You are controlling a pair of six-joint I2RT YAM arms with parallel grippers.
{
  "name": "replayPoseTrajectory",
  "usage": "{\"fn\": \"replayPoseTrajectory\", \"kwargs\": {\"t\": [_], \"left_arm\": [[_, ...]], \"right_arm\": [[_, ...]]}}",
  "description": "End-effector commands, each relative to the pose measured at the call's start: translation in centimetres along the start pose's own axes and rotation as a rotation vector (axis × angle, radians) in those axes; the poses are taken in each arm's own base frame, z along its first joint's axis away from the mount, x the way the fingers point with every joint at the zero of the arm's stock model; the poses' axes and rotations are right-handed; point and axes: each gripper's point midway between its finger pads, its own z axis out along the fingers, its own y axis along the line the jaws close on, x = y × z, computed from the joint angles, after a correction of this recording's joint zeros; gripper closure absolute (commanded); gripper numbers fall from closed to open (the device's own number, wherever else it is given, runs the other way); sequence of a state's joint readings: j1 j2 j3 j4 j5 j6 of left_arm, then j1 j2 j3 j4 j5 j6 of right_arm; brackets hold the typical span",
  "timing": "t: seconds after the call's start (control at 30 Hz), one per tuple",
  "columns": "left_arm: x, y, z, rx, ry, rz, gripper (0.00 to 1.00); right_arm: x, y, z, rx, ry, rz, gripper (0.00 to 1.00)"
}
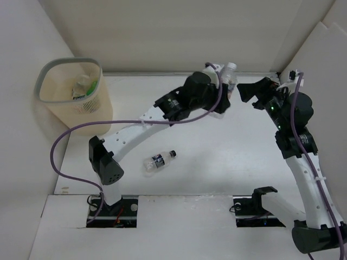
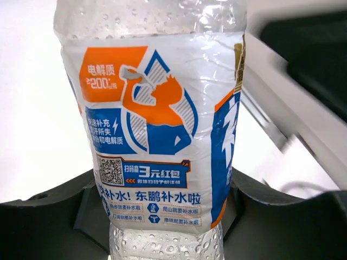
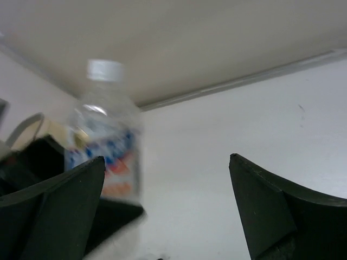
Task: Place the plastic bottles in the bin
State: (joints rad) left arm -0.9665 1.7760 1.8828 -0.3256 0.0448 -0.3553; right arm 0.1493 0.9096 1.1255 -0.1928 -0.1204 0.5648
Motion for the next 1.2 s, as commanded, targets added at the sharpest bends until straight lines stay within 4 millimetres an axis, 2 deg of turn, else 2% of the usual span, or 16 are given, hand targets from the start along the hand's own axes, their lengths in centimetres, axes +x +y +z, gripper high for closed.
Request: {"fn": "replayPoseTrajectory", "kwargs": {"t": [0.0, 0.03, 0.1, 0.13, 0.2, 0.23, 0.33, 0.37, 0.47, 0.53, 0.57, 0.6, 0.7, 0.97, 1.03, 1.17], "left_arm": [[-11.4, 6.6, -7.9, -0.195, -0.304, -0.086, 1.0], [-14.0, 10.2, -10.3, -0.283, -0.376, -0.109, 1.0], [-16.1, 14.3, -14.7, -0.408, -0.45, -0.136, 1.0], [-17.7, 18.1, -17.9, -0.5, -0.508, -0.159, 1.0], [-18.7, 21.2, -21.4, -0.557, -0.56, -0.187, 1.0], [-19.5, 24.4, -25.3, -0.623, -0.623, -0.231, 1.0], [-18.6, 28.5, -28.4, -0.632, -0.616, -0.292, 1.0], [-18.2, 31.6, -31.6, -0.708, -0.654, -0.322, 1.0], [-17.0, 36.1, -34.5, -0.743, -0.648, -0.388, 1.0], [-16.4, 38.9, -37.4, -0.801, -0.673, -0.425, 0.9], [-15.6, 40.0, -37.3, -0.82, -0.647, -0.446, 0.61], [-16.0, 40.0, -37.8, -0.838, -0.653, -0.448, 0.38], [-15.1, 40.8, -38.1, -0.886, -0.64, -0.46, 0.0], [-13.0, 42.3, -41.1, -1.109, -0.639, -0.496, 0.0], [-13.0, 41.2, -41.6, -1.108, -0.647, -0.491, 0.0], [-14.8, 36.3, -42.9, -1.057, -0.719, -0.412, 0.0]], "right_arm": [[2.6, -4.0, 0.8, 0.092, 0.052, -0.001, 0.0], [3.6, -4.4, 1.1, 0.09, 0.077, 0.003, 0.0], [5.8, -4.9, 1.2, 0.068, 0.129, 0.011, 0.0], [6.5, -5.2, 1.4, 0.065, 0.147, 0.015, 0.0], [7.6, -5.8, 1.6, 0.069, 0.171, 0.009, 0.0], [8.6, -6.3, 1.8, 0.071, 0.194, 0.014, 0.0], [9.6, -7.0, 2.4, 0.075, 0.221, 0.002, 0.0], [9.8, -7.1, 2.6, 0.08, 0.229, 0.004, 0.0], [10.6, -6.6, 3.1, 0.043, 0.255, -0.002, 0.0], [11.0, -6.1, 3.3, 0.016, 0.267, -0.026, 0.0], [11.4, -5.3, 3.5, -0.008, 0.279, -0.04, 0.0], [12.1, -5.1, 3.7, -0.015, 0.299, -0.048, 0.0], [13.1, -3.5, 3.9, -0.026, 0.317, -0.09, 0.0], [19.9, 0.4, 3.6, 0.131, 0.429, -0.147, 0.0], [20.9, 3.2, 3.1, 0.13, 0.433, -0.166, 0.0], [24.7, 4.9, 1.9, 0.201, 0.529, -0.085, 0.0]]}}
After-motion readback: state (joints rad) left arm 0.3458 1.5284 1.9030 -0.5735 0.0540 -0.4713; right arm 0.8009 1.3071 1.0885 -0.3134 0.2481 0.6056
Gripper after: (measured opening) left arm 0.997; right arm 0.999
